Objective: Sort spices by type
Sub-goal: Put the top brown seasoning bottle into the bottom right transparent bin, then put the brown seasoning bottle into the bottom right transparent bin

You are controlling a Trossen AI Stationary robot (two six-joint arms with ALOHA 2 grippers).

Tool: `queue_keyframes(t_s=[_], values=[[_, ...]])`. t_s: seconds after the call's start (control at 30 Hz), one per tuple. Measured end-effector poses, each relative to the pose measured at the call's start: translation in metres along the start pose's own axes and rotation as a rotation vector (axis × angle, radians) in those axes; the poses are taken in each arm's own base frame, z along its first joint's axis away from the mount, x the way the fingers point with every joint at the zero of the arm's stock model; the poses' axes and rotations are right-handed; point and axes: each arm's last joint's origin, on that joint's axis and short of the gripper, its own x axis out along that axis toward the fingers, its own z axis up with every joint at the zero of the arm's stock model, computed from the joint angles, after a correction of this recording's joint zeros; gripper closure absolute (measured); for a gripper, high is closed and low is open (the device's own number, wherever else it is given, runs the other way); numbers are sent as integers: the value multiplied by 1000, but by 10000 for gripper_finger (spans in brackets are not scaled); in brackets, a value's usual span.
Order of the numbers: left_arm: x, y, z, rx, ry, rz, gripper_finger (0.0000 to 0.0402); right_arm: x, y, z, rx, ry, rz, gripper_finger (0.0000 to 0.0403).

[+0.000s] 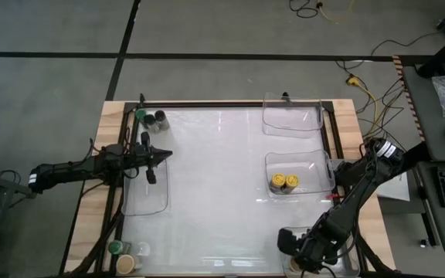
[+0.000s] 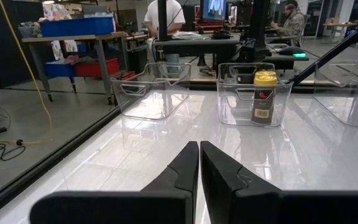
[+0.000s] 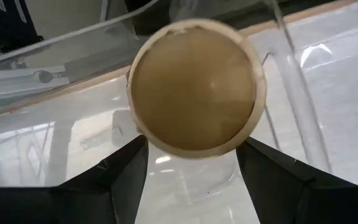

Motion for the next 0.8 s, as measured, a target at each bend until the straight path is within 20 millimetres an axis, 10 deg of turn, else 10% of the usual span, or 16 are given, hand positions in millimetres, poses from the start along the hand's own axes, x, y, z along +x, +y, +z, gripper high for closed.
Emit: queue_keyframes(t_s=[0.43,0.8], values=[[0,0,0,0,0,0,400,-11,4,-13,104,109,13,162],[0,0,0,0,0,0,400,-90,-2,-2,156,-22,-166,197]])
